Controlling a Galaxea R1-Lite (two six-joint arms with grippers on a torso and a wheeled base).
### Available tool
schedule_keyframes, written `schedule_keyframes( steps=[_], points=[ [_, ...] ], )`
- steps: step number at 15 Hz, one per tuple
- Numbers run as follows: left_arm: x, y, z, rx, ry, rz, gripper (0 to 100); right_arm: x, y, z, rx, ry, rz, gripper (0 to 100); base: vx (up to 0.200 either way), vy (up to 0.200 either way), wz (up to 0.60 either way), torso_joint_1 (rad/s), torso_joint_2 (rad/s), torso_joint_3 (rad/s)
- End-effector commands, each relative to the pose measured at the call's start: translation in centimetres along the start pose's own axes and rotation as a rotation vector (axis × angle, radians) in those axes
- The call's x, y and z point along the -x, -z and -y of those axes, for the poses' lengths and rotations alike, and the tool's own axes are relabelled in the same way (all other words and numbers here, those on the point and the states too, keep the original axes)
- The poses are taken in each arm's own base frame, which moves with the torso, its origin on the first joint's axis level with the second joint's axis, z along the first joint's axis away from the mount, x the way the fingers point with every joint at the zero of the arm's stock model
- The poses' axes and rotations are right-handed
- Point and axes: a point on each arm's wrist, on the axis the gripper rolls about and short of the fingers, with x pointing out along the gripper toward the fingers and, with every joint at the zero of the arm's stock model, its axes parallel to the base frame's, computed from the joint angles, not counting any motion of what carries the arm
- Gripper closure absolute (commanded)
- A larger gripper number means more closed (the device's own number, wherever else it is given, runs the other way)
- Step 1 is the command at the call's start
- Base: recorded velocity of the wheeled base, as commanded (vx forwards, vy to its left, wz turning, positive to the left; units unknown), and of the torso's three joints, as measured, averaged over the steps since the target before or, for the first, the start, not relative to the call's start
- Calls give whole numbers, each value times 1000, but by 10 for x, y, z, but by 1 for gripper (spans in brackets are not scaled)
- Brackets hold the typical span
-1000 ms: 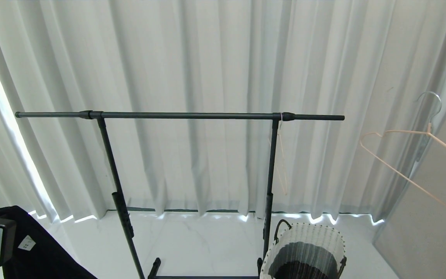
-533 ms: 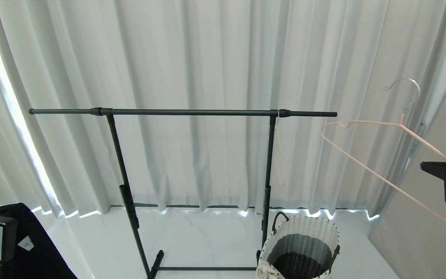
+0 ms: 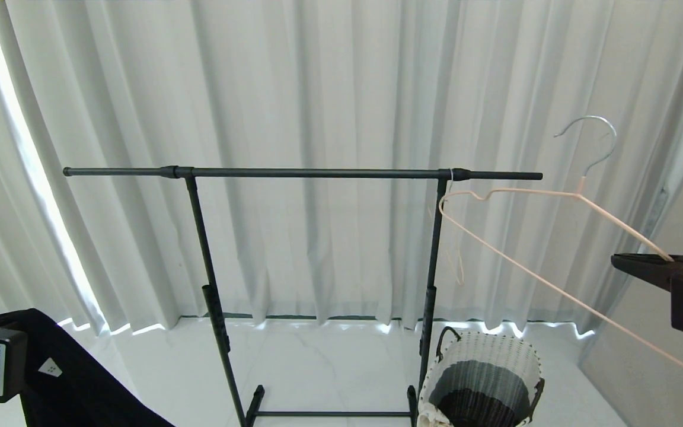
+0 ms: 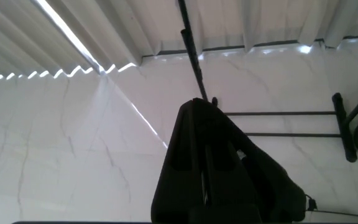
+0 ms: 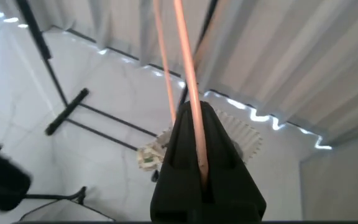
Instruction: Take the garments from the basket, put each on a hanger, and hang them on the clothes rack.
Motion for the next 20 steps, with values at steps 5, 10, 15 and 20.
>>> schedule_keyframes(
  steps=[5, 10, 15, 20],
  points=[
    [-1, -3, 0, -2, 0, 4, 100, -4, 18, -12, -24, -124, -60, 100, 0, 160, 0, 4, 3, 1],
    [2, 10, 17, -73, 137, 9, 100, 5, 42, -48, -21, -342, -125, 100, 0, 0, 0, 0, 0, 0],
    [-46, -46, 57, 23, 76, 26, 100, 6, 54, -75, -55, -505, -123, 100, 0, 0, 0, 0, 0, 0],
    [-98, -100, 98, 199, 22, 26, 100, -8, 49, -94, -73, -577, -85, 100, 0, 0, 0, 0, 0, 0]
  ],
)
